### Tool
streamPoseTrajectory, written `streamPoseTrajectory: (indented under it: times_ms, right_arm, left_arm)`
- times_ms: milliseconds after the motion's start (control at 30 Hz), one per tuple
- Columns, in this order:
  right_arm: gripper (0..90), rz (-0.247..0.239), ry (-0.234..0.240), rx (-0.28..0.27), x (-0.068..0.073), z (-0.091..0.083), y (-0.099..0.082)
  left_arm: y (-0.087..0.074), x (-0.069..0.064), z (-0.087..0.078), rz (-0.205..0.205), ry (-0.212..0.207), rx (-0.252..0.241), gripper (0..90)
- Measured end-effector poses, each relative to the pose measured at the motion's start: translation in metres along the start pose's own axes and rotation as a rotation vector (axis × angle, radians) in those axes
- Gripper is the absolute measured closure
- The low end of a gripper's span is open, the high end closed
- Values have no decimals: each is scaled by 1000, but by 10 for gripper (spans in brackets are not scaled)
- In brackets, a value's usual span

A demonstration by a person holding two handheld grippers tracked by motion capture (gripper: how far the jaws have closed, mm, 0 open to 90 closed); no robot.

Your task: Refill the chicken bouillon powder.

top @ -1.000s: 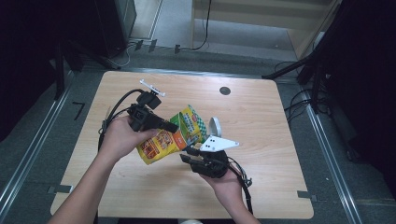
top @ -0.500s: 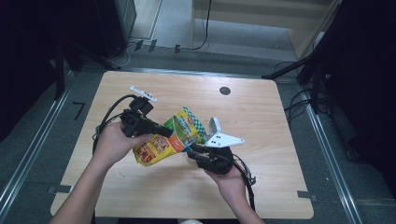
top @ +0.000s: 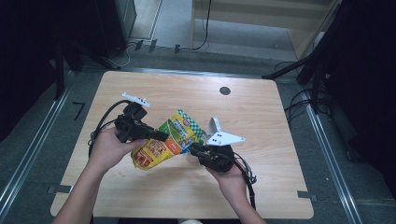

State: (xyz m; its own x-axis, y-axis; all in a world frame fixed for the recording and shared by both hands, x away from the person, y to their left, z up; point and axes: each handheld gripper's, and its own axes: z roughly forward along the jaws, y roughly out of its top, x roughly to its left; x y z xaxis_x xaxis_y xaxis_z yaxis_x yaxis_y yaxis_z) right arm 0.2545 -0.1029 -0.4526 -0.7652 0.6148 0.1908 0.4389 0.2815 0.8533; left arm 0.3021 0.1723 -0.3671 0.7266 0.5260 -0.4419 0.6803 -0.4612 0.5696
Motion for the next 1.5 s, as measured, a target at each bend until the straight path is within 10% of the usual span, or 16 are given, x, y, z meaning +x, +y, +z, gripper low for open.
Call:
streamPoseTrajectory:
  times_ms: [667,1500]
  right_arm:
    - [807,1,15,-7,2,5,2]
    - [620,13,54,-16,-1,-6,1]
  left_arm:
    - [-24,2,16,39,-6,103,889]
    - [-35,7,-13,18,-19,-55,900]
